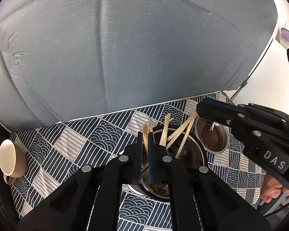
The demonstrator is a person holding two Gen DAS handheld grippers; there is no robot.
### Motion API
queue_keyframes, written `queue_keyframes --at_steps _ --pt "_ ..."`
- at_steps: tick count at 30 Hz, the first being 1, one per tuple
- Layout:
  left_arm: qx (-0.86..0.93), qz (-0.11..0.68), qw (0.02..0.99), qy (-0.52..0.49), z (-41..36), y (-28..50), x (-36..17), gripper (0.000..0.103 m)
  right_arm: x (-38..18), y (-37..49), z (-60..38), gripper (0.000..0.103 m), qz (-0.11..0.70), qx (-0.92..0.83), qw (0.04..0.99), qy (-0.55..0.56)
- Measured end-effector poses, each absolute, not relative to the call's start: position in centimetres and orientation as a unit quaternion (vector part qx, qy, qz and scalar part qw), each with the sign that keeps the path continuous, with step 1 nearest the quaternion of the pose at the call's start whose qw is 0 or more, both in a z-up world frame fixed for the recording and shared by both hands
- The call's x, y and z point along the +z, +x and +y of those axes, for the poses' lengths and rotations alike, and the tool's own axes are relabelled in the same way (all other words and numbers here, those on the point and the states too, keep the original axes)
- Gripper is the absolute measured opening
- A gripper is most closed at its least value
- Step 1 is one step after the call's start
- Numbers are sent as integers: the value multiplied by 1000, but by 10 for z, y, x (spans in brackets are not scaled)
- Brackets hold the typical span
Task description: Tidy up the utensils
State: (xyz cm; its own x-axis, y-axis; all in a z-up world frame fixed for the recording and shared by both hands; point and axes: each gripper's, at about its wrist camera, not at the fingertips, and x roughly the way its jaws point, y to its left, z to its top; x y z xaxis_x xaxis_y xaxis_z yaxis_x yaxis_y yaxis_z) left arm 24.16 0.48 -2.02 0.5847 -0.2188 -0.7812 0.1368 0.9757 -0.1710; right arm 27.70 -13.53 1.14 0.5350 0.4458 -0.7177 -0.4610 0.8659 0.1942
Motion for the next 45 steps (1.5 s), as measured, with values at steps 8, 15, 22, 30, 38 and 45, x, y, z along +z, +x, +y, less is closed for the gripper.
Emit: queue_keyframes --at_steps 8,15,22,30,38,45 --pt "-78 441 893 -48 12 229 -17 40 20 270 -142 9 401 249 881 -7" --pt "-47 439 896 -38 20 215 -13 70 27 256 -148 36 393 238 888 -11" --pt "-7 440 897 -36 37 195 -19 89 35 235 -151 77 364 217 905 -31" --pt "40 429 902 -29 57 172 -18 97 37 220 -160 86 365 205 908 -28" --pt "83 426 899 -55 58 140 -17 97 16 199 -173 87 392 181 902 -24" --pt "77 437 895 -48 34 103 -26 97 -6 167 -196 89 423 161 891 -11"
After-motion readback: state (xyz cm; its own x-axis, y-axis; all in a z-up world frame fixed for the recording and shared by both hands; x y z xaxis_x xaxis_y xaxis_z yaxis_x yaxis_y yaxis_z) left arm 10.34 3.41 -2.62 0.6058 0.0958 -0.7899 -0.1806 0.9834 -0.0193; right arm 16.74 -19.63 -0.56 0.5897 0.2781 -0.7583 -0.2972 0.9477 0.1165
